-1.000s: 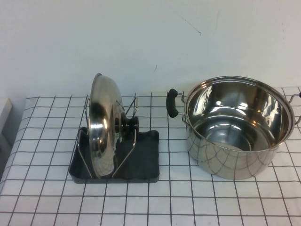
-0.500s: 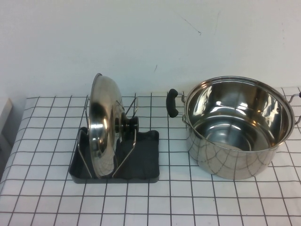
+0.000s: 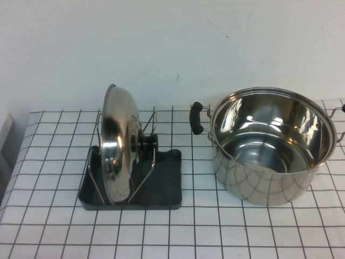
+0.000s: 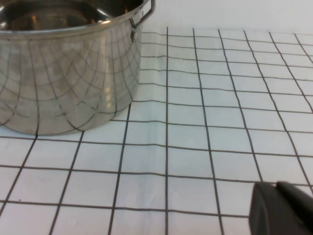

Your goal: Put pot lid on rack

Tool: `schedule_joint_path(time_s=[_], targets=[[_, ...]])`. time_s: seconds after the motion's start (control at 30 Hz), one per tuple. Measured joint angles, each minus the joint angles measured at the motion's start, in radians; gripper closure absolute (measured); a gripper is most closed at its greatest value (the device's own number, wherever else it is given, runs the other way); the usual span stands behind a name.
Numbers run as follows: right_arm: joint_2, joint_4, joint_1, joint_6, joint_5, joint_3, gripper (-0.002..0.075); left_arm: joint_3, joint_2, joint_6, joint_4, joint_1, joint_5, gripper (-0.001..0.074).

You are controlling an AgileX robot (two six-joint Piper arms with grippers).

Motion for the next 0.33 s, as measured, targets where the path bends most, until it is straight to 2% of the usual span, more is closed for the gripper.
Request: schedule_joint_path(time_s=[0.33], targets=[[0.0, -0.002, 0.0, 0.006, -0.007, 0.0, 0.0727, 0.0, 0.0, 0.0, 0.0, 0.0, 0.0, 0.0737]])
